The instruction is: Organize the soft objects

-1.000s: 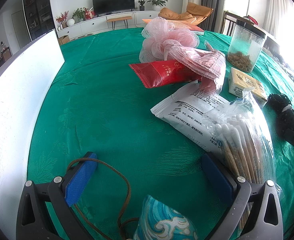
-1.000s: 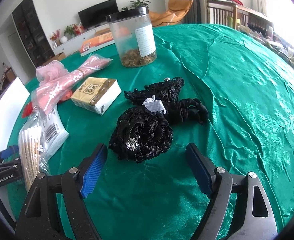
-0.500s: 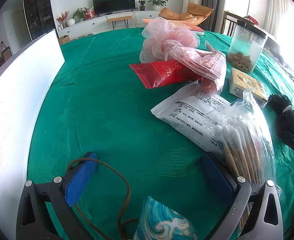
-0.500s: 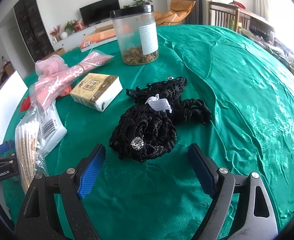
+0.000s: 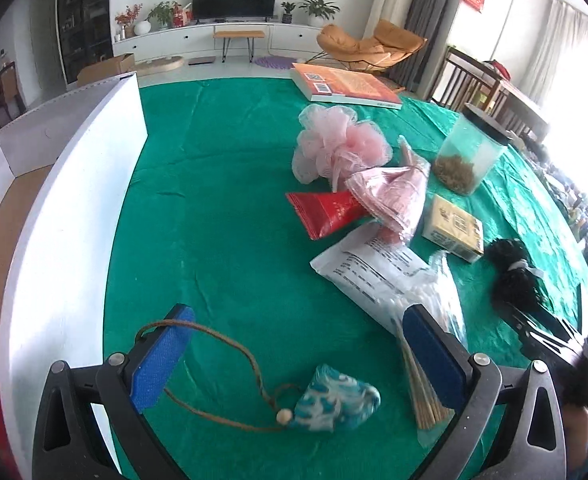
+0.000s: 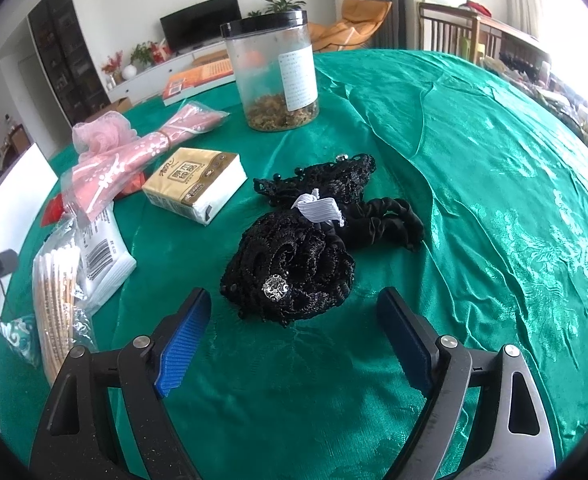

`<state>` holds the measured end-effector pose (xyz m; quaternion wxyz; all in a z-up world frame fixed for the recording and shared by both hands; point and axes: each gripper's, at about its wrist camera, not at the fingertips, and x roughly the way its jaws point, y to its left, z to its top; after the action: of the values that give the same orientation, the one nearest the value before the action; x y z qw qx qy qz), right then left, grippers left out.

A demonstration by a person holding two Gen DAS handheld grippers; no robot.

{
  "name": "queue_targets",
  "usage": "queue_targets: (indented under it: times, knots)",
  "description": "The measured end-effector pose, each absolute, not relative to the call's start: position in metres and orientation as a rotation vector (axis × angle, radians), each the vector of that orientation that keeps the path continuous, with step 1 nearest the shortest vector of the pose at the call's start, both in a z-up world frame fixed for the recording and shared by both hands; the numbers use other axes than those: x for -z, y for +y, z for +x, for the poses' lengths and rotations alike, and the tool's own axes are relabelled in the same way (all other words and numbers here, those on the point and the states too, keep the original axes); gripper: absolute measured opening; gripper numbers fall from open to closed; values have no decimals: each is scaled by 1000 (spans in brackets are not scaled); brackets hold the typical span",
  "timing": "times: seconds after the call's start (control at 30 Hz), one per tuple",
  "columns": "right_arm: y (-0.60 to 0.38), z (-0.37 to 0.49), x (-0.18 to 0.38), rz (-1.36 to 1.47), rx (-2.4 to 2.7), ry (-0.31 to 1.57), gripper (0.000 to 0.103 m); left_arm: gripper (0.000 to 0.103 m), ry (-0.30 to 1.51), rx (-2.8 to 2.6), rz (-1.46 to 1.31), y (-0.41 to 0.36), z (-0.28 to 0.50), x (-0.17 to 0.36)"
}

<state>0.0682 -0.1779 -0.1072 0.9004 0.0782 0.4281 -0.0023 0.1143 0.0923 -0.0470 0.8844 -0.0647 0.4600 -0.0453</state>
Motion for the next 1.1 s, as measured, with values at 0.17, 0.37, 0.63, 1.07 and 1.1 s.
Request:
queue_targets:
  times: [0.17, 0.37, 0.63, 1.07, 1.1]
  knots:
    - [-178, 68, 107, 162, 4, 886, 87, 103, 930, 177, 3, 76, 66, 55]
    - [-178, 68, 107, 162, 4, 886, 87, 103, 985, 267, 14, 59, 32, 77]
    - [-177, 69, 107, 157, 6, 887, 87, 103, 978, 74, 26, 77, 54, 85]
    - [-135, 37, 83, 196, -278, 844, 87, 103, 1067, 40, 20, 88, 93, 113]
    - [-125, 34, 81, 181, -317, 844, 87, 103, 1069, 43, 21, 88, 92, 113]
